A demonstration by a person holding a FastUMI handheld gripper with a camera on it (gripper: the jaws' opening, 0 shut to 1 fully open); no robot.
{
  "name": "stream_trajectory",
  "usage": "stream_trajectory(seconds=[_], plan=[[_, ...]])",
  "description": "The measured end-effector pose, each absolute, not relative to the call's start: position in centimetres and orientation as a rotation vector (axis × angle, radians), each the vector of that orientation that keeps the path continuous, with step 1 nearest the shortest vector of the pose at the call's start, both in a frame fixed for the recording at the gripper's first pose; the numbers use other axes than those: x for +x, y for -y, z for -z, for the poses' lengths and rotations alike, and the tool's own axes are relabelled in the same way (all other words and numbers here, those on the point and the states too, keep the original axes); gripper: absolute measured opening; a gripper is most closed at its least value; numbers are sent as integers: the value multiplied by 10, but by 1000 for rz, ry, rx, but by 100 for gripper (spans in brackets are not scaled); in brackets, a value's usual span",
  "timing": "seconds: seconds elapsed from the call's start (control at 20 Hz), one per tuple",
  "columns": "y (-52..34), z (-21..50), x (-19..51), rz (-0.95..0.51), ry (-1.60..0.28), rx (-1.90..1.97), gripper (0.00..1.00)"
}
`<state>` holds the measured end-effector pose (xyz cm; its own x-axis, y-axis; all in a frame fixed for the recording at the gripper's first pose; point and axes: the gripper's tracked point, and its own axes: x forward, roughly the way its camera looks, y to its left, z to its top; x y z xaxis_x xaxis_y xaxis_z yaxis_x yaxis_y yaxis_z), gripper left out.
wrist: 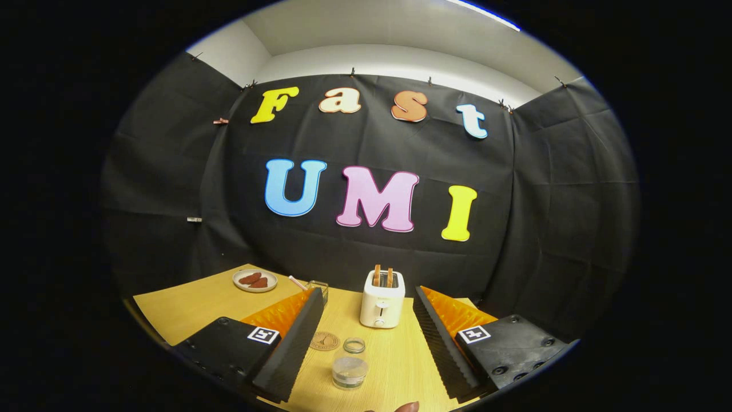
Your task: Take the bottle from table, then pour the juice into the cup, finally place the bottle on the coaster
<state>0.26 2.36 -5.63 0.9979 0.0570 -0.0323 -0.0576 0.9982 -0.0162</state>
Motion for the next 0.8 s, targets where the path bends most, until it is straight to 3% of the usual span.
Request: stream_trajectory(seconds=[0.3, 0.8], plan=[[-47, 126, 13, -107, -24, -31, 97], [-43, 259, 38, -67, -161, 42, 98]])
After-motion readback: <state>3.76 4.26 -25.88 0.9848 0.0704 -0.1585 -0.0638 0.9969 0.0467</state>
